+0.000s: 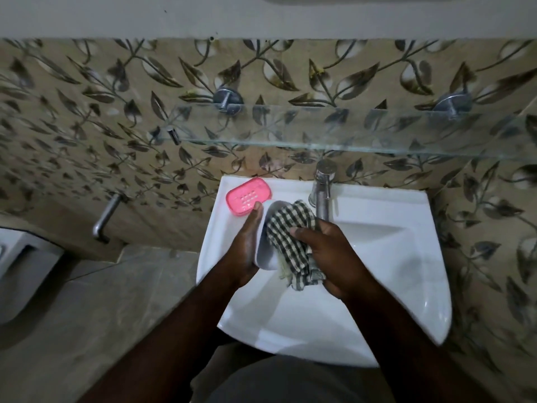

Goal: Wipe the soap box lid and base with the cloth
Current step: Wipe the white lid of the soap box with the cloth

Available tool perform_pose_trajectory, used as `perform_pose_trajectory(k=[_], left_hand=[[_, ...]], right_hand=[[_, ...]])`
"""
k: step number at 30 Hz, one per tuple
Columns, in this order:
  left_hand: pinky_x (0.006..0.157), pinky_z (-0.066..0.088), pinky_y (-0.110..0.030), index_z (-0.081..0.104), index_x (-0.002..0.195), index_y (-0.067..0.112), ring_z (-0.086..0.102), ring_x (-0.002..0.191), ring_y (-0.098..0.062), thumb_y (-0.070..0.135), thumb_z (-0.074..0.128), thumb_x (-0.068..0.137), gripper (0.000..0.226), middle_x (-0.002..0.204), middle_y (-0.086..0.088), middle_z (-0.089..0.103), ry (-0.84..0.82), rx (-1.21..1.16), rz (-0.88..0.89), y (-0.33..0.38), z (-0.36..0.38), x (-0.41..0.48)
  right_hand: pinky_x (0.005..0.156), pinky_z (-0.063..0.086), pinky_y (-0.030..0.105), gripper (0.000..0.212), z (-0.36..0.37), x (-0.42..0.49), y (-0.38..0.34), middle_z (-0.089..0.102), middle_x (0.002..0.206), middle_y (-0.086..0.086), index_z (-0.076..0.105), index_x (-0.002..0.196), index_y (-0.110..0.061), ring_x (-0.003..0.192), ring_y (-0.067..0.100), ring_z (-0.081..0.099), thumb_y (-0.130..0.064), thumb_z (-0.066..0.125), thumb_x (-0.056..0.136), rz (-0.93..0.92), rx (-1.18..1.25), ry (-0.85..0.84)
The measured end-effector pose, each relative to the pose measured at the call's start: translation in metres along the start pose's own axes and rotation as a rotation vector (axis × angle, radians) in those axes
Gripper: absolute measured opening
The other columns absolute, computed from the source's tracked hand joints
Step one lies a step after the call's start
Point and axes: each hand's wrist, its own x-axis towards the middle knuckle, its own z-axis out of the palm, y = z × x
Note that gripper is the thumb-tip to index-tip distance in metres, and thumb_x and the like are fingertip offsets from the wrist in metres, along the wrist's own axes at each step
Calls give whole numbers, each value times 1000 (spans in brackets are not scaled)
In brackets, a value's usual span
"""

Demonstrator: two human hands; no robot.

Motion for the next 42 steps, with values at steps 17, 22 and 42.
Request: perform_pose_trajectory(k=[17, 22, 42], left_hand=[[95, 51, -41, 55, 132, 5, 64, 109, -31, 49, 49, 91, 60, 127, -23, 62, -111, 88, 106, 34, -25, 3], [107, 41, -47, 48, 137, 2, 53, 124, -38, 56, 58, 86, 75, 137, -26, 53, -167, -18, 30, 34, -18, 3], [88, 56, -37, 63, 125, 12, 66, 107, -33, 45, 57, 84, 53, 120, -19, 67, -101, -117, 76, 49, -53, 33]], right_hand=[[64, 53, 28, 29, 51, 5, -21, 67, 64, 1, 64, 69, -14, 62, 15, 64, 6, 50, 85, -72, -377, -116], [66, 47, 35, 27, 54, 27, -30, 59, 63, 13, 62, 60, -10, 61, 24, 58, 3, 52, 80, 62, -166, -6], [48, 46, 26, 16, 97, 20, -9, 65, 64, 8, 63, 71, -11, 58, 20, 62, -12, 53, 83, 2, -558, -31]])
